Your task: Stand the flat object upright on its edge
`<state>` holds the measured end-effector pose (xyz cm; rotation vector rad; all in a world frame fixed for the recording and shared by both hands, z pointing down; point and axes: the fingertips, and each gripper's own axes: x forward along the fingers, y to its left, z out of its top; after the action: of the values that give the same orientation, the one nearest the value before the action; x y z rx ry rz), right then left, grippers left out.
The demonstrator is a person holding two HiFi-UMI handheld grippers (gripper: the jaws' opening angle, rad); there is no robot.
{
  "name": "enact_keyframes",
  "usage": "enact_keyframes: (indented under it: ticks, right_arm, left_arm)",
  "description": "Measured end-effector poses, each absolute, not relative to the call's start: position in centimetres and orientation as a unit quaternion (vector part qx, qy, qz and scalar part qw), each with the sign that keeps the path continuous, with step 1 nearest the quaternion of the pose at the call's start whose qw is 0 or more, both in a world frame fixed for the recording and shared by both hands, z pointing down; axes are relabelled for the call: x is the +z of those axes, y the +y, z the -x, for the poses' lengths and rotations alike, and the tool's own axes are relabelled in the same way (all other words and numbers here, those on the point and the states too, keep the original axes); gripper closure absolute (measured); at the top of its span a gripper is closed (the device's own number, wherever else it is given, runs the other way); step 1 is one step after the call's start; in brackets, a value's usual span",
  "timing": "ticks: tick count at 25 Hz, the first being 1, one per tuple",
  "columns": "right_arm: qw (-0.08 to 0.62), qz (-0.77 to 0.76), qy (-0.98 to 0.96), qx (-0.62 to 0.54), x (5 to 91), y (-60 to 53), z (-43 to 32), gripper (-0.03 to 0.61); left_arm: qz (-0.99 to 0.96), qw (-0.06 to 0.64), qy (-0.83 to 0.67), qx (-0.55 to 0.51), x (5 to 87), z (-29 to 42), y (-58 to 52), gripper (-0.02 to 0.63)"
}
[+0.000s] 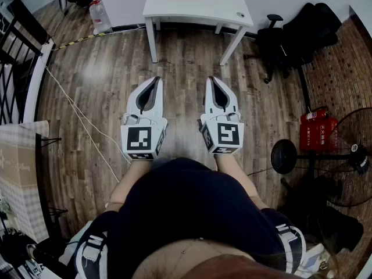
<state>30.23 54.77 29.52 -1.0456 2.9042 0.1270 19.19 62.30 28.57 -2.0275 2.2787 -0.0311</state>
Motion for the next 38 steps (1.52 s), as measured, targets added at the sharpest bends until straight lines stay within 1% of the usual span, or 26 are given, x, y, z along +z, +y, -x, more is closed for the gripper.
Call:
enact_keyframes:
  ticks: [9, 13, 17, 21, 22, 23, 24, 25, 26, 30, 33, 38]
  right_arm:
    - [0.034, 0.314, 0.946, 0.070, 28.0, 57.1, -33.1, 0.568]
    - [0.045, 0.307, 0.949, 0.056, 28.1, 56.6, -34.1, 0.568]
    - [0.049, 0.305, 0.950, 0.047, 28.5, 55.5, -34.1, 0.566]
    - [0.054, 0.309, 0.949, 0.045, 28.6, 53.6, -33.9, 0.566]
    - [0.054, 0.308, 0.949, 0.044, 28.7, 53.0, -33.8, 0.566]
    - [0.055, 0.306, 0.949, 0.042, 28.9, 52.4, -33.5, 0.565]
    - [0.055, 0.304, 0.950, 0.041, 29.1, 51.8, -33.2, 0.555]
    - [0.054, 0.303, 0.951, 0.040, 29.3, 51.1, -32.9, 0.493]
    - [0.053, 0.302, 0.951, 0.040, 29.6, 50.4, -32.5, 0.469]
    - [0.047, 0.299, 0.952, 0.044, 30.4, 47.0, -29.9, 0.457]
    - [0.039, 0.295, 0.954, 0.041, 31.0, 43.7, -26.9, 0.440]
    - [0.033, 0.293, 0.955, 0.037, 30.9, 37.3, -21.2, 0.433]
  left_arm:
    - [0.656, 0.054, 0.753, 0.003, 28.3, -22.9, 64.1, 0.603]
    - [0.656, 0.059, 0.753, -0.005, 28.1, -24.1, 63.6, 0.603]
    - [0.657, 0.044, 0.753, -0.008, 28.8, -24.0, 62.8, 0.601]
    - [0.662, 0.044, 0.748, -0.009, 29.1, -23.3, 61.3, 0.598]
    - [0.664, 0.044, 0.747, -0.008, 29.2, -23.1, 60.8, 0.592]
    - [0.666, 0.042, 0.745, -0.007, 29.4, -22.8, 60.2, 0.565]
    - [0.668, 0.039, 0.743, -0.006, 29.6, -22.4, 59.6, 0.506]
    - [0.669, 0.036, 0.743, -0.004, 29.9, -22.0, 58.9, 0.486]
    - [0.669, 0.034, 0.742, -0.003, 30.2, -21.5, 58.2, 0.485]
    - [0.674, 0.027, 0.738, 0.002, 31.0, -18.9, 54.3, 0.459]
    - [0.676, 0.026, 0.737, 0.003, 31.2, -16.2, 50.9, 0.456]
    - [0.682, 0.027, 0.731, -0.002, 30.6, -10.8, 44.4, 0.453]
